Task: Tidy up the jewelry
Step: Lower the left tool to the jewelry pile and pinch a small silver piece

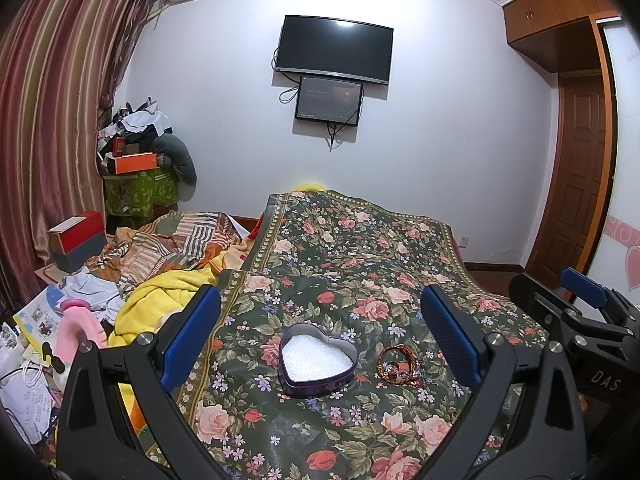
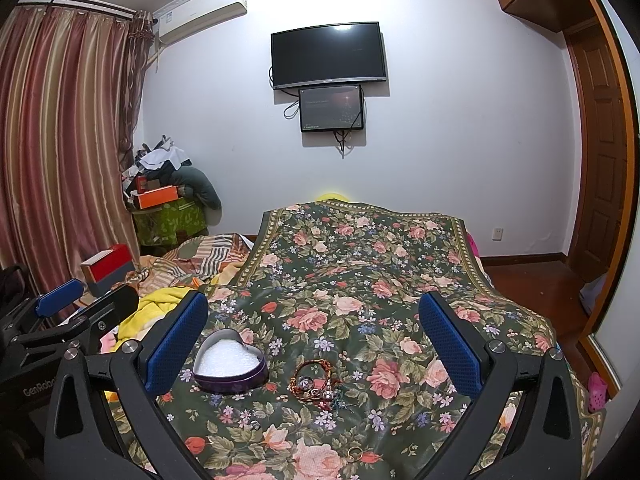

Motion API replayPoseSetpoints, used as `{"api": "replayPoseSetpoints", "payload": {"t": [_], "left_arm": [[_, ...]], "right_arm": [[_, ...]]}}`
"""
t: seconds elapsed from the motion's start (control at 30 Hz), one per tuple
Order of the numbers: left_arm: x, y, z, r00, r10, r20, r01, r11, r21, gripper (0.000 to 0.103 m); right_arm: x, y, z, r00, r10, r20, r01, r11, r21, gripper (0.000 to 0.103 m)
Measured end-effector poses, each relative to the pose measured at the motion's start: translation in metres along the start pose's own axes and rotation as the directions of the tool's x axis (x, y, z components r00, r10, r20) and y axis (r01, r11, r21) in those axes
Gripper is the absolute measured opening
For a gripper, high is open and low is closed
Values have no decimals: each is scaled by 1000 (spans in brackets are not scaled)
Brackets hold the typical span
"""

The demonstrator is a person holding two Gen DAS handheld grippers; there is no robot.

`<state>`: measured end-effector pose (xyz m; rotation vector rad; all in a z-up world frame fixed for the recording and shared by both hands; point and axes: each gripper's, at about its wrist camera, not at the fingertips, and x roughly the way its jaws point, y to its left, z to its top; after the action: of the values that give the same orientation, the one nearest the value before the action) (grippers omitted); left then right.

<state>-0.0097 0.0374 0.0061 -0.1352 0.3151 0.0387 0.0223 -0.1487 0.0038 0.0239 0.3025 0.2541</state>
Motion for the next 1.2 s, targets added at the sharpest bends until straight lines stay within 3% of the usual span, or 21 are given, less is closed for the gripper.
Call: {"api": "replayPoseSetpoints", "payload": {"t": [0.3,0.5,0.67,0.77,1.03,1.2], "left_arm": [[16,6,-5,998,25,-62,-25,1000,1,100],[46,9,-26,980,21,-199,-20,1000,7,100],[75,12,-52,940,0,-342,0,1000,1,95],[88,9,-67,906,-40,-421,40,999,-8,91],[103,-3,-94,841,-101,-532,98,995,-35,81],[112,-12,-104,804,-129,-581,135,990,-32,65]], "right_arm": [[16,-10,-11,994,-53,-91,47,997,-67,103],[42,-32,-32,972,-52,-229,35,996,-79,103],[56,-43,-50,945,-12,-326,-14,997,-75,103],[61,-46,-60,926,22,-377,-50,997,-66,103],[73,-54,-80,875,91,-475,-118,993,-29,101],[80,-59,-89,836,138,-531,-163,987,0,89]]}}
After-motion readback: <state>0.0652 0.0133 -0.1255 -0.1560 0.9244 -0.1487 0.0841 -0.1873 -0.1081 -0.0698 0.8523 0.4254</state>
